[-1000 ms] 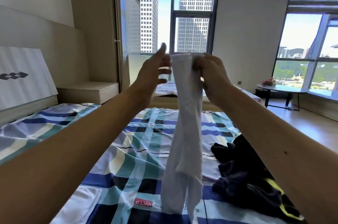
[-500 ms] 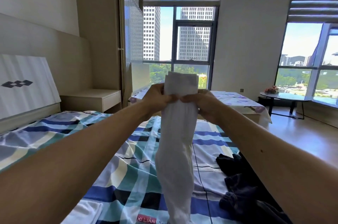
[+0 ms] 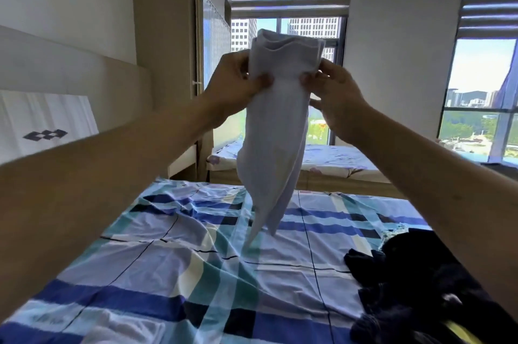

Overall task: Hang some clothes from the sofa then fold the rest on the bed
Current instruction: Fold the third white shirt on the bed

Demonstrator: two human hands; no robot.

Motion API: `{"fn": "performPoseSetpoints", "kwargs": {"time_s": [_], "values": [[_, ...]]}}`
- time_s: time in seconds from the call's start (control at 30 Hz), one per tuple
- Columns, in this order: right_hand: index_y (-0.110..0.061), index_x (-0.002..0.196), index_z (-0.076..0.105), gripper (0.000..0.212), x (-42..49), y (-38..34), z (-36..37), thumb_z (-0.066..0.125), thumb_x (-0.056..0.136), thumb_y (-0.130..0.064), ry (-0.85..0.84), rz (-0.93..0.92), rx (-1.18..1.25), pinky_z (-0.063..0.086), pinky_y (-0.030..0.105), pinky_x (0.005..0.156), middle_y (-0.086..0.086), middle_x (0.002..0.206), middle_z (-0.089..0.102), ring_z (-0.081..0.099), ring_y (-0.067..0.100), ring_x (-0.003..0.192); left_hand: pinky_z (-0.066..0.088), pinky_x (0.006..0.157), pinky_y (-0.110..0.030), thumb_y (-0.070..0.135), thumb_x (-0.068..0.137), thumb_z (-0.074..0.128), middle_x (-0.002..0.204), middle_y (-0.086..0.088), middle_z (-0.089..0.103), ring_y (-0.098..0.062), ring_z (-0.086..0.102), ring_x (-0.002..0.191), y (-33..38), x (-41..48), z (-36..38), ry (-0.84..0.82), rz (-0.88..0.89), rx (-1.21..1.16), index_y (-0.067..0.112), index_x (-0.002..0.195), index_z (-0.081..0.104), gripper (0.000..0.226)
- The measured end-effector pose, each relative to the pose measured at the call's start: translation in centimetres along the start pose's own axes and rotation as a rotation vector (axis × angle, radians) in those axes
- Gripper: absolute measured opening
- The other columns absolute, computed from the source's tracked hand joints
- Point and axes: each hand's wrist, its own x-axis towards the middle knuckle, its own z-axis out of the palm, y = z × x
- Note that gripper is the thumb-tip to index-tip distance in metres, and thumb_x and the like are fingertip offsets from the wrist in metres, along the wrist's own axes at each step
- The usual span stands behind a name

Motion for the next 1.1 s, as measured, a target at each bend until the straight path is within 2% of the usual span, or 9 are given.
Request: {"fn": "performPoseSetpoints", "kwargs": {"time_s": [0.1, 0.2, 0.33, 0.4, 0.47, 0.6, 0.73, 0.93, 1.1], "values": [[-0.020, 0.109, 0.073, 0.029, -7.4, 1.4, -0.7, 0.060, 0.093, -0.001, -0.206, 0.026, 0.098, 0.055, 0.026, 0.082, -0.005, 0.102, 0.075, 0.070, 0.012, 0.098, 0.060, 0.085, -0.031, 0.014, 0.088, 0.076, 0.105, 0.005, 0.075, -0.011, 0.072, 0.097, 1.1, -6.6, -0.2, -0.192, 0.002, 0.043, 0.019, 0.110, 0.069, 0.024], [-0.019, 0.097, 0.077, 0.026, -16.6, 5.5, -2.5, 0.065, 0.089, 0.002, -0.405, 0.097, 0.098, 0.054, 0.018, 0.082, -0.011, 0.096, 0.077, 0.071, 0.002, 0.092, 0.047, 0.073, -0.012, 0.010, 0.086, 0.079, 0.084, 0.021, 0.068, 0.005, 0.064, 0.079, 1.2, -15.9, 1.3, -0.468, 0.005, 0.107, 0.039, 0.090, 0.064, 0.033], [-0.005, 0.108, 0.067, 0.017, -27.1, 13.5, -5.2, 0.066, 0.092, -0.007, -0.739, 0.522, 0.120, 0.049, 0.025, 0.087, -0.001, 0.102, 0.071, 0.064, 0.012, 0.097, 0.037, 0.066, -0.017, -0.001, 0.089, 0.072, 0.077, 0.006, 0.055, 0.001, 0.045, 0.071, -1.0, -28.3, 6.1, -0.884, -0.259, -0.143, 0.020, 0.085, 0.059, 0.025], [0.004, 0.107, 0.062, 0.020, -30.6, 16.9, -6.3, 0.065, 0.094, -0.012, -0.798, 0.659, 0.094, 0.044, 0.033, 0.088, 0.007, 0.102, 0.065, 0.056, 0.018, 0.098, 0.045, 0.069, -0.030, 0.008, 0.091, 0.073, 0.087, -0.006, 0.062, -0.005, 0.052, 0.080, -2.4, -32.2, 8.0, -1.056, -0.410, -0.240, 0.011, 0.102, 0.064, 0.015], [0.003, 0.102, 0.063, 0.009, -32.9, 18.5, -7.3, 0.058, 0.097, -0.002, -0.832, 0.714, 0.054, 0.045, 0.034, 0.086, 0.007, 0.097, 0.064, 0.056, 0.017, 0.094, 0.050, 0.071, -0.028, 0.029, 0.092, 0.074, 0.089, 0.003, 0.066, -0.004, 0.058, 0.079, -4.7, -34.3, 9.1, -1.159, -0.531, -0.212, 0.016, 0.102, 0.065, 0.019], [-0.001, 0.099, 0.071, 0.016, -33.9, 18.4, -9.6, 0.058, 0.089, -0.002, -0.722, 0.782, -0.001, 0.048, 0.048, 0.098, 0.028, 0.111, 0.068, 0.065, 0.038, 0.108, 0.054, 0.076, -0.036, 0.055, 0.092, 0.061, 0.082, 0.003, 0.065, -0.012, 0.062, 0.076, -11.0, -36.5, 10.2, -1.014, -0.813, 0.148, 0.022, 0.086, 0.064, 0.034], [-0.001, 0.081, 0.063, 0.010, -33.1, 17.1, -10.3, 0.053, 0.081, 0.001, -0.623, 0.798, 0.008, 0.050, 0.029, 0.087, 0.021, 0.110, 0.069, 0.066, 0.024, 0.101, 0.046, 0.070, -0.029, 0.050, 0.092, 0.064, 0.100, 0.000, 0.065, -0.015, 0.060, 0.088, -15.7, -37.2, 10.9, -0.764, -1.078, 0.442, 0.015, 0.105, 0.063, 0.037], [-0.008, 0.075, 0.061, 0.007, -32.5, 16.3, -8.6, 0.058, 0.075, -0.002, -0.692, 0.764, 0.088, 0.043, 0.028, 0.077, 0.018, 0.084, 0.056, 0.050, 0.026, 0.081, 0.050, 0.095, -0.035, 0.026, 0.083, 0.077, 0.133, -0.006, 0.055, -0.027, 0.057, 0.118, -21.2, -36.0, 14.0, -0.327, -1.206, 0.032, 0.028, 0.145, 0.040, 0.071], [0.002, 0.074, 0.053, 0.002, -32.7, 16.7, -9.5, 0.053, 0.072, 0.001, -0.634, 0.754, 0.070, 0.044, 0.028, 0.074, 0.021, 0.083, 0.056, 0.051, 0.026, 0.079, 0.058, 0.083, -0.033, -0.008, 0.084, 0.066, 0.127, -0.022, 0.062, -0.021, 0.062, 0.093, -23.0, -34.2, 15.4, -0.259, -1.223, -0.207, 0.020, 0.133, 0.063, 0.057]]}}
